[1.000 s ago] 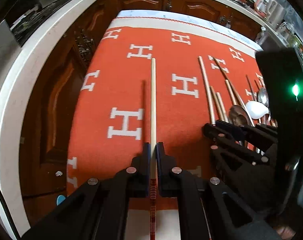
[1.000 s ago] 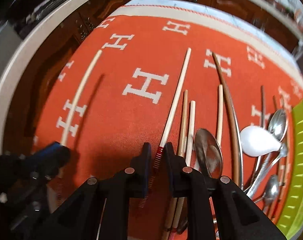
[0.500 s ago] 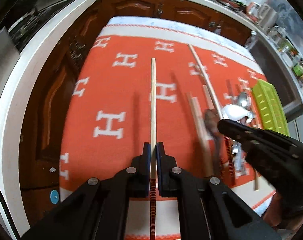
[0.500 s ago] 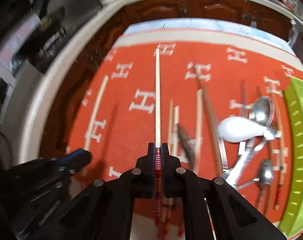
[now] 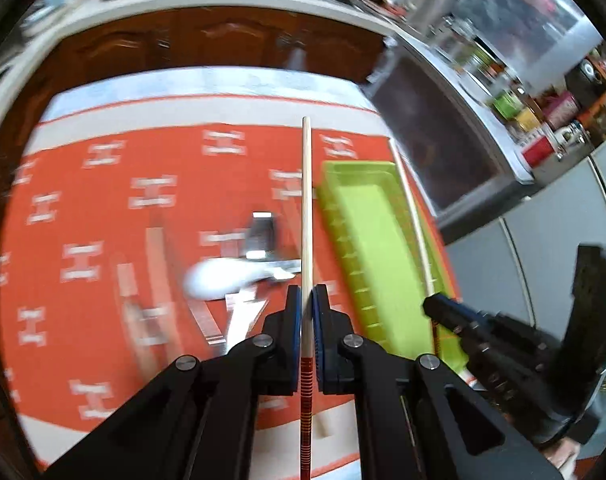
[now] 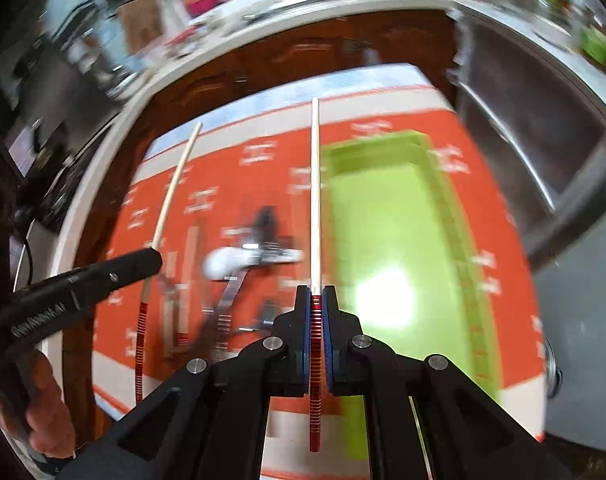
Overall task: Organize utensils
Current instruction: 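Carry both chopsticks into the lime-green tray and open both tools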
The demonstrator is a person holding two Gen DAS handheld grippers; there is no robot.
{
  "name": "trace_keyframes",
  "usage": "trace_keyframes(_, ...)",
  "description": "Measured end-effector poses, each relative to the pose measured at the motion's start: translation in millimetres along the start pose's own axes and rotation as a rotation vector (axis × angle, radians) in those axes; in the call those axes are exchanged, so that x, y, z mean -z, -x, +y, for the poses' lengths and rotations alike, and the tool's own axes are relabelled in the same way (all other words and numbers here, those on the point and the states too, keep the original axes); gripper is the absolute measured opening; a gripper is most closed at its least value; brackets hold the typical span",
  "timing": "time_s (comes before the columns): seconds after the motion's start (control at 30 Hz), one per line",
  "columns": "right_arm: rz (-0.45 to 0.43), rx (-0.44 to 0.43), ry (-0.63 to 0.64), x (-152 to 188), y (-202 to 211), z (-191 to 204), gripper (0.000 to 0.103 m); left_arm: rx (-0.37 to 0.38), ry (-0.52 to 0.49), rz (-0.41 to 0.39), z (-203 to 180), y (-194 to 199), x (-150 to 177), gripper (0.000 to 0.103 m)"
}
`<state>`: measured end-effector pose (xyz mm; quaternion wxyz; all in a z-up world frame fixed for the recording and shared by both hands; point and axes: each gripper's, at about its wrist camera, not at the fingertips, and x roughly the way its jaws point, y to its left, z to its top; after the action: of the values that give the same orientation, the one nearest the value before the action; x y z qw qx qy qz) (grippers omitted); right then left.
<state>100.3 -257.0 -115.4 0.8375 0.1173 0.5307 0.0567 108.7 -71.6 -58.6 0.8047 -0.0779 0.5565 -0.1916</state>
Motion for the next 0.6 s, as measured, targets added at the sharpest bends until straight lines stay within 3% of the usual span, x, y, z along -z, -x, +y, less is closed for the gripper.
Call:
trace_keyframes(0.2, 0.05, 0.033, -0.047, 3.7, -10.1, -74.3, 0.004, 0.089, 0.013, 0.09, -53.2, -59.8, -16.5, 0.003)
trace_keyframes(0.37, 0.086, 0.051, -0.046, 3.3, -35.6, -89.5, 0.005, 0.09, 0.008, 0.112, -70.1, -90.5, -18.9, 0.004)
trace_keyframes(0.43, 0.1, 0.043, -0.05, 3.0, -44.5, -88.6, 0.007, 0.066, 0.0, 0.115, -73.8, -95.5, -16.6, 0.011)
trace_keyframes(0.6, 0.085, 0.026, -0.061, 0.4, -51.3, -90.4, 0.017, -0.011, -0.024, 0.065, -69.1, -88.2, -12.5, 0.056)
